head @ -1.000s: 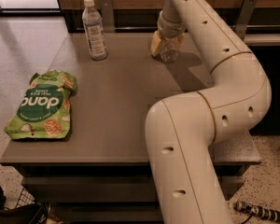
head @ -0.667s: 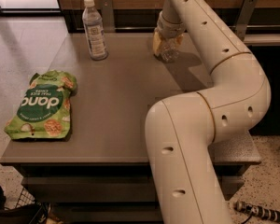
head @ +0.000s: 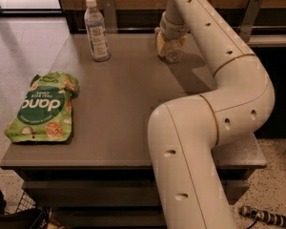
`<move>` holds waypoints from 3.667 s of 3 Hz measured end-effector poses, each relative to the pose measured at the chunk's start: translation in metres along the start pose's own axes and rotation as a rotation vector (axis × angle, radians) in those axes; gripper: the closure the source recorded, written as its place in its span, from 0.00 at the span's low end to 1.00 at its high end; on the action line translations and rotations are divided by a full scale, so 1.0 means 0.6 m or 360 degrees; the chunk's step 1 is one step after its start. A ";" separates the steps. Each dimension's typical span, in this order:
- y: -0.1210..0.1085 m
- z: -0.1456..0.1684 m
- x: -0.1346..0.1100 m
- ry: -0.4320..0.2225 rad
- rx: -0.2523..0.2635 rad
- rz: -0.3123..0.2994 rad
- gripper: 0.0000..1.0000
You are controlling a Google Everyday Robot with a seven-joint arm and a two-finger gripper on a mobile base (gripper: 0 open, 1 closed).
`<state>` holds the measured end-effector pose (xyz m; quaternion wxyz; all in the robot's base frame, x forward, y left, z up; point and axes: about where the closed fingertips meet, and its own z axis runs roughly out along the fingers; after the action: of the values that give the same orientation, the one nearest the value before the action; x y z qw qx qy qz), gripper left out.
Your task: Place water bottle upright
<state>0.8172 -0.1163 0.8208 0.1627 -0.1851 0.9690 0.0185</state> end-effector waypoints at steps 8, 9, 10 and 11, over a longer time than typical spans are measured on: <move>-0.196 -0.232 0.122 -0.0877 0.0133 -0.0030 1.00; -0.213 -0.225 0.104 -0.1132 -0.0124 -0.0034 1.00; -0.194 -0.218 0.081 -0.1347 -0.0436 -0.0132 1.00; -0.187 -0.261 0.071 -0.1590 -0.0532 -0.0423 1.00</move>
Offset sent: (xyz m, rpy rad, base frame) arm -0.0371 -0.0766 0.0404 -0.0392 -0.1127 -0.1004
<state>0.7723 -0.2508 0.9577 0.5728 -0.2980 0.7258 0.2372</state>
